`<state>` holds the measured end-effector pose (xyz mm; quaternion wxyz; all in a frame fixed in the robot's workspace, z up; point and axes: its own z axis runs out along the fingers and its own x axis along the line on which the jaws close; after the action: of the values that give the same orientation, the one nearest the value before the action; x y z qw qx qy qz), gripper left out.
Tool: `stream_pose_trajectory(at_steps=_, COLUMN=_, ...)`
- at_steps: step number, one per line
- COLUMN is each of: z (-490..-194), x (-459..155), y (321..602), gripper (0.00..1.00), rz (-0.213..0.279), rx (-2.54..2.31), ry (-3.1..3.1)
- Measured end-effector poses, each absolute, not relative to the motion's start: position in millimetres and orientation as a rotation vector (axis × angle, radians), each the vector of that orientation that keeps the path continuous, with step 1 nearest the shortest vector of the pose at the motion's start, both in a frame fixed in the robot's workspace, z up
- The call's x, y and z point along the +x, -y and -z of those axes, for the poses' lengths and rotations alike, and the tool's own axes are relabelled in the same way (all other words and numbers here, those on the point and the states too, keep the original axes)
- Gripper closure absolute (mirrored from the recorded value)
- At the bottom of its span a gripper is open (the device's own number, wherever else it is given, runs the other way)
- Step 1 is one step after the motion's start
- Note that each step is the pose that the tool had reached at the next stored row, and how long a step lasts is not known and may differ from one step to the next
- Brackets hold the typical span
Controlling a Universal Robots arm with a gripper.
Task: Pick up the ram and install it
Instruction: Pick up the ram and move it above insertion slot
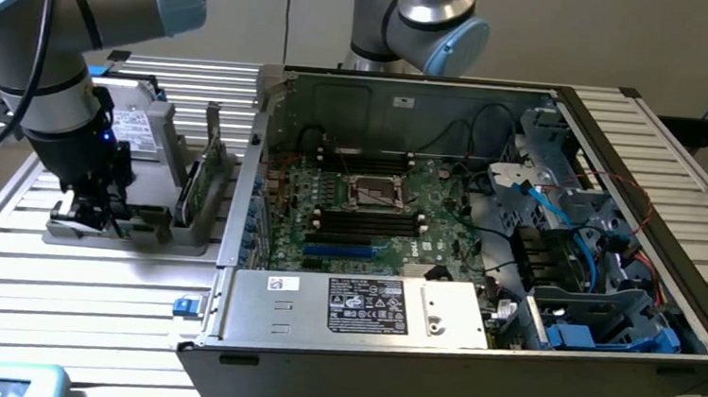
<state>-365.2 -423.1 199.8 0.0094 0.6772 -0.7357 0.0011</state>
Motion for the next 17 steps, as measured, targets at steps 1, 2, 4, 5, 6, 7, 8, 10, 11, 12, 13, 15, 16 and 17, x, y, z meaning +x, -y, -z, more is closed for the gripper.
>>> stream_pose_trajectory(at_steps=1, z=-199, x=-366, y=423, gripper=0.65, rz=-0.003, rx=2.115, ry=2.298)
stream_pose_trajectory(at_steps=2, z=-198, x=-366, y=423, gripper=0.72, rz=-0.003, rx=2.115, ry=2.298)
stream_pose_trajectory(at_steps=4, z=-197, x=-367, y=423, gripper=0.78, rz=-0.003, rx=2.115, ry=2.297)
stream_pose_trajectory(at_steps=5, z=-197, x=-367, y=423, gripper=0.84, rz=-0.003, rx=2.115, ry=2.297)
stream_pose_trajectory(at_steps=6, z=-198, x=-367, y=423, gripper=0.86, rz=-0.003, rx=2.115, ry=2.298)
stream_pose_trajectory(at_steps=7, z=-199, x=-367, y=423, gripper=0.86, rz=-0.004, rx=2.115, ry=2.298)
stream_pose_trajectory(at_steps=8, z=-203, x=-367, y=423, gripper=0.86, rz=-0.005, rx=2.115, ry=2.298)
stream_pose_trajectory(at_steps=10, z=-211, x=-367, y=423, gripper=0.86, rz=-0.005, rx=2.116, ry=2.299)
stream_pose_trajectory(at_steps=11, z=-216, x=-367, y=423, gripper=0.86, rz=-0.006, rx=2.116, ry=2.299)
stream_pose_trajectory(at_steps=12, z=-220, x=-367, y=423, gripper=0.86, rz=-0.006, rx=2.116, ry=2.299)
stream_pose_trajectory(at_steps=13, z=-225, x=-367, y=423, gripper=0.86, rz=-0.006, rx=2.116, ry=2.299)
stream_pose_trajectory(at_steps=15, z=-234, x=-368, y=423, gripper=0.86, rz=-0.006, rx=2.117, ry=2.298)
stream_pose_trajectory(at_steps=16, z=-238, x=-368, y=424, gripper=0.86, rz=-0.006, rx=2.117, ry=2.298)
stream_pose_trajectory(at_steps=17, z=-242, x=-368, y=424, gripper=0.86, rz=-0.006, rx=2.118, ry=2.297)
